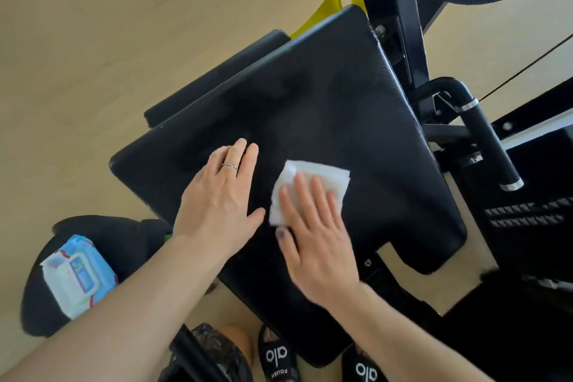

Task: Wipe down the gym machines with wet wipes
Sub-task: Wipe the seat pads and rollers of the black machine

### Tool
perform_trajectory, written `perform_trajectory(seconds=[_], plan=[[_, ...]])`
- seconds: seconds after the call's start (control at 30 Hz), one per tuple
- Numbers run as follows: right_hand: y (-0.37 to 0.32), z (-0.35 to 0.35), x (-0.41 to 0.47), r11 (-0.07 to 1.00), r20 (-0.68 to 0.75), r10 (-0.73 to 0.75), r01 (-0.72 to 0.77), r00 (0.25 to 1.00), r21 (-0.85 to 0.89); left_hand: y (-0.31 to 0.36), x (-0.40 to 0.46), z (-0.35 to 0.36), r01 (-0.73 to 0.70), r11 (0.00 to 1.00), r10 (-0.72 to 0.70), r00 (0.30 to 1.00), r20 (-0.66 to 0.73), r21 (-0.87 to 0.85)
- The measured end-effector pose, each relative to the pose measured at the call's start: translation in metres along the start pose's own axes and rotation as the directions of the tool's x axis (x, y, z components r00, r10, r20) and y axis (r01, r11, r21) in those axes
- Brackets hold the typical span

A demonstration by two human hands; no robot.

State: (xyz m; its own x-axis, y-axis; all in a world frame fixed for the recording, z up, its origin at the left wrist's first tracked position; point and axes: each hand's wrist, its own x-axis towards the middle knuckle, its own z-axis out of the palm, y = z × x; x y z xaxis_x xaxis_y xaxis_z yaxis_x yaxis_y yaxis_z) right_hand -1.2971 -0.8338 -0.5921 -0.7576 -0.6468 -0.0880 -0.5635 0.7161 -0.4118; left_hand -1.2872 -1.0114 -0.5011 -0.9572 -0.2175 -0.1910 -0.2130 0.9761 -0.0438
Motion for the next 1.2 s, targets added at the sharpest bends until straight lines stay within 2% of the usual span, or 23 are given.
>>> perform_trajectory(seconds=[0.1,0.17,0.23,0.3,0.33,0.37,0.4,0.47,0.57,0.63,0.67,0.7,0.77,0.83,0.9,0.97,1.03,1.1,1.2], plan=[[-0.001,0.015,-0.049,0.959,0.117,-0.251,0.263,0.961,-0.102,-0.029,-0.018,0.001,0.062,0.998,-0.061,0.998,-0.02,0.009],[0.019,0.006,-0.026,0.936,0.129,-0.302,0.319,0.945,-0.146,-0.046,-0.028,0.004,0.128,0.992,-0.127,0.991,-0.032,0.006],[0.026,-0.012,0.026,0.97,0.027,-0.216,0.218,0.976,-0.109,-0.056,-0.032,0.006,0.137,0.99,-0.138,0.99,-0.028,-0.016],[0.013,-0.029,0.086,1.0,-0.078,0.004,-0.004,0.997,0.0,-0.058,-0.03,0.009,0.13,0.991,-0.131,0.991,-0.034,-0.039],[-0.001,-0.032,0.105,0.994,-0.082,0.099,-0.095,0.992,0.061,-0.058,-0.029,0.01,0.132,0.99,-0.134,0.99,-0.034,-0.053],[-0.016,-0.031,0.113,0.988,-0.079,0.131,-0.123,0.988,0.092,-0.059,-0.029,0.011,0.133,0.989,-0.136,0.99,-0.04,-0.066],[-0.029,-0.026,0.109,0.993,-0.081,0.094,-0.087,0.992,0.082,-0.06,-0.03,0.012,0.13,0.989,-0.134,0.99,-0.046,-0.075],[-0.043,-0.007,0.069,0.99,-0.022,-0.14,0.139,0.99,-0.024,-0.064,-0.031,0.014,0.118,0.989,-0.123,0.991,-0.052,-0.089],[-0.027,0.008,0.004,0.889,0.174,-0.415,0.439,0.893,-0.128,-0.072,-0.034,0.015,0.104,0.989,-0.111,0.992,-0.057,-0.105],[0.004,-0.005,0.014,0.806,0.232,-0.525,0.566,0.819,-0.174,-0.074,-0.036,0.016,0.092,0.988,-0.101,0.993,-0.066,-0.121],[0.019,-0.013,0.03,0.806,0.226,-0.514,0.556,0.827,-0.203,-0.074,-0.037,0.016,0.093,0.988,-0.102,0.993,-0.068,-0.126],[0.033,-0.023,0.05,0.844,0.176,-0.453,0.484,0.874,-0.231,-0.074,-0.038,0.017,0.094,0.986,-0.104,0.992,-0.07,-0.136],[0.049,-0.05,0.094,0.96,0.033,-0.201,0.204,0.979,-0.191,-0.073,-0.039,0.019,0.094,0.981,-0.11,0.99,-0.084,-0.171],[0.034,-0.066,0.135,0.997,-0.027,0.064,-0.065,0.998,-0.041,-0.071,-0.041,0.022,0.097,0.977,-0.116,0.989,-0.092,-0.191],[-0.008,-0.063,0.158,0.985,-0.034,0.159,-0.156,0.987,0.07,-0.071,-0.041,0.024,0.092,0.974,-0.114,0.989,-0.099,-0.205],[-0.051,-0.047,0.156,0.996,-0.033,0.033,-0.031,0.999,0.083,-0.077,-0.042,0.024,0.064,0.971,-0.091,0.99,-0.11,-0.229],[-0.071,-0.026,0.121,0.98,0.004,-0.196,0.195,0.981,0.029,-0.087,-0.041,0.022,0.012,0.967,-0.045,0.991,-0.125,-0.254],[-0.063,-0.009,0.067,0.929,0.106,-0.363,0.369,0.926,-0.04,-0.095,-0.039,0.019,-0.025,0.968,-0.005,0.993,-0.121,-0.248],[-0.024,0.008,-0.015,0.862,0.253,-0.45,0.491,0.856,-0.127,-0.097,-0.037,0.017,-0.037,0.972,0.011,0.994,-0.112,-0.232]])
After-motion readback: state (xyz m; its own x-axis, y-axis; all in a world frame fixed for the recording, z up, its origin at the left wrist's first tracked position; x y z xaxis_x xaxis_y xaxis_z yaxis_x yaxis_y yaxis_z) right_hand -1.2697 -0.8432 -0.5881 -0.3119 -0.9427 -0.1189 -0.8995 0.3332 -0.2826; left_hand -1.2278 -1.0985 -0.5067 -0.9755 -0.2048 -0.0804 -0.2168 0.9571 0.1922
